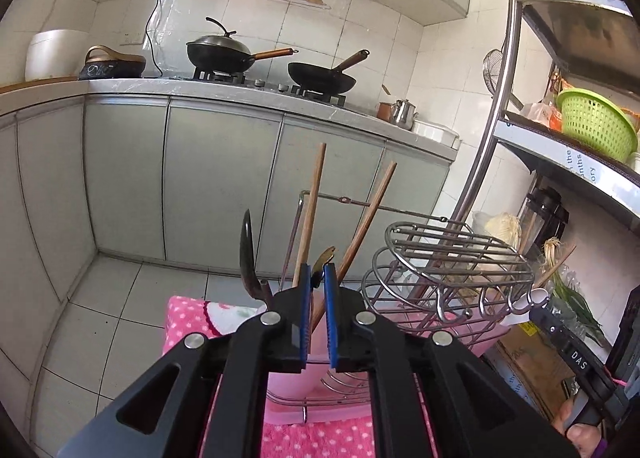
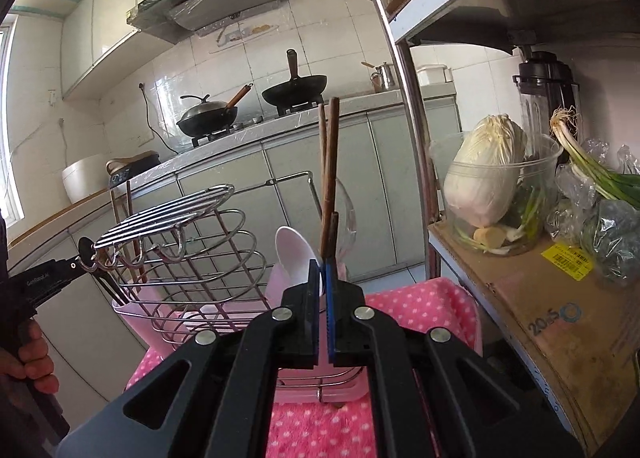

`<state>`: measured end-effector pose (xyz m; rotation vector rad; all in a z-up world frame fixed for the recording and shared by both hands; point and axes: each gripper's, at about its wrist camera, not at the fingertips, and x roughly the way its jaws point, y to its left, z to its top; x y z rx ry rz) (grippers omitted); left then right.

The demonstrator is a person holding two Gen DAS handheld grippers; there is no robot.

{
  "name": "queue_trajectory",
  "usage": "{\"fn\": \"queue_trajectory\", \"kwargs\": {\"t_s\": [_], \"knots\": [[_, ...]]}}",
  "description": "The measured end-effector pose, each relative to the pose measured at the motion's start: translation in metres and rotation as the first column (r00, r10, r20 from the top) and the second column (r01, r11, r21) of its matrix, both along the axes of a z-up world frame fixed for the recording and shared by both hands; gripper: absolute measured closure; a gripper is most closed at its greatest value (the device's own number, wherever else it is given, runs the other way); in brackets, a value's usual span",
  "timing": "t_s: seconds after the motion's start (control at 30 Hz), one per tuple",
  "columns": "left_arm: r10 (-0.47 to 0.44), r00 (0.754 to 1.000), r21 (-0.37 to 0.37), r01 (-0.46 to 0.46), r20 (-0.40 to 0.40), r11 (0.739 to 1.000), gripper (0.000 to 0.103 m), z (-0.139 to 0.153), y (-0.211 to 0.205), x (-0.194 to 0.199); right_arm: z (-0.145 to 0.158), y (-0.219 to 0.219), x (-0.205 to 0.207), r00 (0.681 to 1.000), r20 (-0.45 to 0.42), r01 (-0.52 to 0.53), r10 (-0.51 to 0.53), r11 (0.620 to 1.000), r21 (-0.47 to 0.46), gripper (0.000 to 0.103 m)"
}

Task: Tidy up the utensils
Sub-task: 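Lower both spoons into the pink cup and open both tools, then pull both open tools back away from the pink caddy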

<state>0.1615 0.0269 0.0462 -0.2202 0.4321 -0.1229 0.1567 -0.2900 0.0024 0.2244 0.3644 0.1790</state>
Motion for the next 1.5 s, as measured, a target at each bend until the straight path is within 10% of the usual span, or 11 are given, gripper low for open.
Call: {"fn": "queue_trajectory", "kwargs": {"t_s": [0.47,0.87,1.5], "knots": [[0.049,0.997,0.022,-0.047,-0.063,0.999,0.089,0.0,-0.014,-0.023,-0.005,-0.008,-0.019,0.994,-0.007,-0.106,0.107,0.992,0.064,0.072],[0.089,0.991,-0.023,-0.091,-0.101,0.996,0.089,-0.02,-0.003,-0.043,-0.004,-0.005,-0.029,0.994,-0.039,-0.105,0.106,0.994,0.03,0.072],[-0.13,0.988,-0.108,0.121,-0.082,0.987,0.089,-0.047,0.031,-0.088,0.024,0.01,-0.034,0.977,-0.194,0.113,-0.089,0.987,0.118,0.076]]}}
